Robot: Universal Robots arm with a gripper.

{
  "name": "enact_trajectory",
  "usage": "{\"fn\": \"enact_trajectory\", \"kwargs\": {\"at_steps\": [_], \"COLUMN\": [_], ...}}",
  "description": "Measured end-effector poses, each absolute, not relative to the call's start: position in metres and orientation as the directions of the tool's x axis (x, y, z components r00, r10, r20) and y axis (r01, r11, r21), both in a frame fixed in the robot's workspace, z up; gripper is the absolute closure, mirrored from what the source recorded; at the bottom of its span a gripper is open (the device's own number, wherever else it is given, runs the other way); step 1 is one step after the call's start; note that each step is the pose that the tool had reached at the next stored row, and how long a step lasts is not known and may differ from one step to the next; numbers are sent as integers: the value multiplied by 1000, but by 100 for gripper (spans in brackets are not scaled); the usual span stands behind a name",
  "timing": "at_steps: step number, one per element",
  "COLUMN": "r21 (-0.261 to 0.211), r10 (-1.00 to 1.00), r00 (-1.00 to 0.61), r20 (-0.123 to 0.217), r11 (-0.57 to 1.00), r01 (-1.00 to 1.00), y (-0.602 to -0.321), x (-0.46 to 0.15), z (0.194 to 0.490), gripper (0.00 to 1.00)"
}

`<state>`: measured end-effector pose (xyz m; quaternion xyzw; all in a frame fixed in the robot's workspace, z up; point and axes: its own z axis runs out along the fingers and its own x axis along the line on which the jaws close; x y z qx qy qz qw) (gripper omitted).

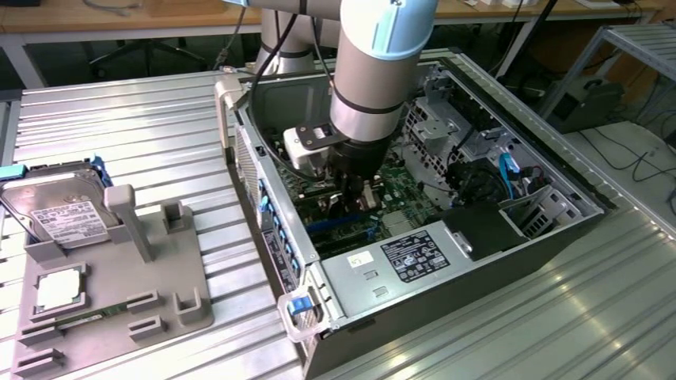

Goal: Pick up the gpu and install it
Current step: 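Insert the gpu into the slot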

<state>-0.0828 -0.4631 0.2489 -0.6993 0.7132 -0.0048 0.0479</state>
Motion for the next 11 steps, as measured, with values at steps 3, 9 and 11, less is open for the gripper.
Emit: {"fn": "enact_trajectory", "kwargs": {"at_steps": [3, 9, 11], "r21": [-74, -74, -74], "r10": [-998, -998, -998], "r00": [-17, -17, -17], "r20": [-62, -62, -62], "r11": [22, 22, 22], "r01": [-997, -997, -997], "y": [-463, -465, -465], "x": [-83, -82, -81], "z": [249, 249, 250], "gripper": [72, 72, 72]}}
